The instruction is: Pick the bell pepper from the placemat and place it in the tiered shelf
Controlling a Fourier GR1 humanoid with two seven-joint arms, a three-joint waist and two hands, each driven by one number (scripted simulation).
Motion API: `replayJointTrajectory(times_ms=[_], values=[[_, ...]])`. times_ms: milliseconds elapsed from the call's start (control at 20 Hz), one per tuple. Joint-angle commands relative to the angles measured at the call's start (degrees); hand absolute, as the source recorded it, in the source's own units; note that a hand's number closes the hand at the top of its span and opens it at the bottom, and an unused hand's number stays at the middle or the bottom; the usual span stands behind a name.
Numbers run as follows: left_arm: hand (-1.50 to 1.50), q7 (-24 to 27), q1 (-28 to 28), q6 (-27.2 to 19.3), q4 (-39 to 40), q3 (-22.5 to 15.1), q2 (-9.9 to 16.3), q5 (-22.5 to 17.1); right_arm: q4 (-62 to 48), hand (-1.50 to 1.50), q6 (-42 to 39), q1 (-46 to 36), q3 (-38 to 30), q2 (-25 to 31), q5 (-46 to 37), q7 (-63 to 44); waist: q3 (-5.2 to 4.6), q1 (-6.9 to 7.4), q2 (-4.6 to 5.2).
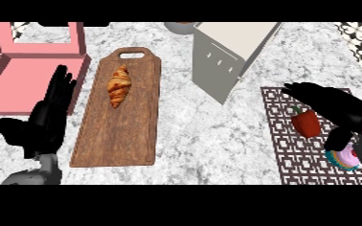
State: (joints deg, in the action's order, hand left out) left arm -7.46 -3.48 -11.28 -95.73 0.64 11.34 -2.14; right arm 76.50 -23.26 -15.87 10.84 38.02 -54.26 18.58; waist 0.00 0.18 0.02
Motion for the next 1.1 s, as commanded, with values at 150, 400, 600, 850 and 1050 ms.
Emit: replayJointTrajectory(times_ms=[150,400,600,850,1050], values=[[0.00,-0.3,0.3,2.2,0.0,2.0,-0.6,-0.7,-2.6,-1.50,1.5,0.9,-0.2,-5.1,-5.6,0.6,-0.01,-0.08,-0.04],[0.00,-0.5,1.5,0.9,-2.0,0.4,-2.3,2.4,-10.6,-1.50,2.1,-2.5,-1.0,-5.8,-9.0,4.1,0.00,0.08,-0.01],[0.00,-7.9,-1.3,0.6,-6.0,0.4,-0.9,2.9,-11.0,1.50,7.6,-0.9,0.7,-6.2,-11.9,7.0,0.02,0.02,-0.06],[0.00,-1.5,2.1,3.7,-3.3,3.0,-0.7,0.0,-15.0,1.50,19.5,0.2,-0.8,-6.7,-14.0,11.2,0.02,0.06,-0.02],[0.00,-1.5,-2.9,0.9,0.6,2.6,-2.2,2.5,-8.0,1.50,12.3,-1.4,1.7,-9.5,-12.9,12.0,-0.03,-0.42,-0.09]])
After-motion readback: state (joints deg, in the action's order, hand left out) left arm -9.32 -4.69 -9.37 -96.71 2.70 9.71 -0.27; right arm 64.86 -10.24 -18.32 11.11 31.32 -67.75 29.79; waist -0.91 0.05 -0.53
